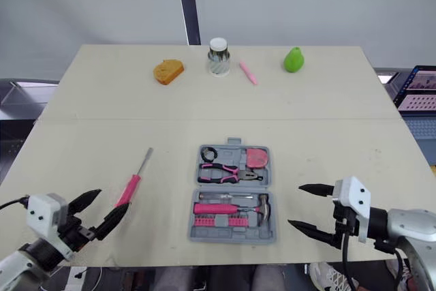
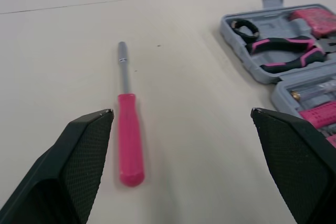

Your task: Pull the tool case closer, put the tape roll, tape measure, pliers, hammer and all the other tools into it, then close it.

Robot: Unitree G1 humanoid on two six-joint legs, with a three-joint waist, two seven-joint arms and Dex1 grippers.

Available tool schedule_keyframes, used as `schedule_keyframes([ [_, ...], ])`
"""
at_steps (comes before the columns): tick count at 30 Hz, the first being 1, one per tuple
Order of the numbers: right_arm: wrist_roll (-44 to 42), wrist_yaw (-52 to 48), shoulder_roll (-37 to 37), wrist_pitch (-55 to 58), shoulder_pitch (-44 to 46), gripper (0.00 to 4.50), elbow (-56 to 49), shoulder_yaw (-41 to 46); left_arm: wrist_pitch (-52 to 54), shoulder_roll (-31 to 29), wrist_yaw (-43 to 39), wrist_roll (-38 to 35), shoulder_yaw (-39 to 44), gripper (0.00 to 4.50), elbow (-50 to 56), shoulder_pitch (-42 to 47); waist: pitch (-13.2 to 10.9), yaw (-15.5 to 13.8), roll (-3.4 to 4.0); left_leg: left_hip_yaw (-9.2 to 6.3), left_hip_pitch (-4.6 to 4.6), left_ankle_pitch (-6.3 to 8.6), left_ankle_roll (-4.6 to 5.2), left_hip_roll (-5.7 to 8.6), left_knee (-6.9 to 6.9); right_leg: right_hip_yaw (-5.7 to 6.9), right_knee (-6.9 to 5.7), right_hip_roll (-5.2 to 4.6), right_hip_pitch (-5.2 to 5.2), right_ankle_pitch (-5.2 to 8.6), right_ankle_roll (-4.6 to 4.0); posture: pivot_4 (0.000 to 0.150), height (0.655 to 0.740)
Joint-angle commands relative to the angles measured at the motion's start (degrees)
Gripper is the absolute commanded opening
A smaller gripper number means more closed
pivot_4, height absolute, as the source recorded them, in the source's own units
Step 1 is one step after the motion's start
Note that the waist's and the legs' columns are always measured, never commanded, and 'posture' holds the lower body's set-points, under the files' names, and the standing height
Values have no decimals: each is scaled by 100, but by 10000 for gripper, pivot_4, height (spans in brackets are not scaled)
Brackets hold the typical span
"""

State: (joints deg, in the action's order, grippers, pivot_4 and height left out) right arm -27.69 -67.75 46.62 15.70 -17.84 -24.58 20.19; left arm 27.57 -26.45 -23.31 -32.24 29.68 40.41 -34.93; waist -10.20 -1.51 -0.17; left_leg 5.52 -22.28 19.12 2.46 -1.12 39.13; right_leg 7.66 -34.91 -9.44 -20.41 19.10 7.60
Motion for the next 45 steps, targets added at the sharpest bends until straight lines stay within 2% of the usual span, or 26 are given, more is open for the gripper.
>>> schedule_keyframes([
  [1,-132,-161,51,-238,21,44515,-4,86,613,-272,414,-39,358,45000,206,193,-1,-5,-2,0,0,-1,2,1,0,-1,-1,-1,0,0,1,1500,6950],
  [6,-157,-227,97,-340,-19,44515,10,147,1453,-719,650,-97,454,45000,-225,871,1,-17,0,-7,0,-7,-3,1,1,-4,-11,-7,-3,0,0,1500,6950],
  [11,-215,-268,164,-347,-12,44515,-95,158,2139,-1011,830,24,81,45000,-657,1722,1,-3,1,-6,1,-5,-5,3,1,-2,-16,-1,-4,0,1,1500,6950],
  [22,-159,26,129,-246,-43,44515,-198,119,3154,-1003,1341,386,-663,45000,-1119,2923,1,-5,0,-4,4,-9,-9,9,1,0,-52,-1,-6,-1,1,1500,6950],
  [28,-178,153,156,-157,-33,44515,-251,121,3562,-902,1393,514,-1038,45000,-1360,3422,1,-6,-1,-4,4,-11,-10,13,1,3,-60,-2,-9,-1,1,1500,6950],
  [34,-197,226,192,-79,-103,44515,-334,207,3800,-560,1479,611,-1419,45000,-1309,3674,0,-15,-1,-4,4,-16,-9,16,1,3,-61,-3,-9,-1,2,1500,6950],
  [45,-233,311,220,59,-314,44515,-522,471,4034,-100,1707,925,-1610,45000,-1716,4033,0,-21,-4,-3,4,-18,-9,17,1,6,-61,-3,-9,-1,3,1500,6950],
])
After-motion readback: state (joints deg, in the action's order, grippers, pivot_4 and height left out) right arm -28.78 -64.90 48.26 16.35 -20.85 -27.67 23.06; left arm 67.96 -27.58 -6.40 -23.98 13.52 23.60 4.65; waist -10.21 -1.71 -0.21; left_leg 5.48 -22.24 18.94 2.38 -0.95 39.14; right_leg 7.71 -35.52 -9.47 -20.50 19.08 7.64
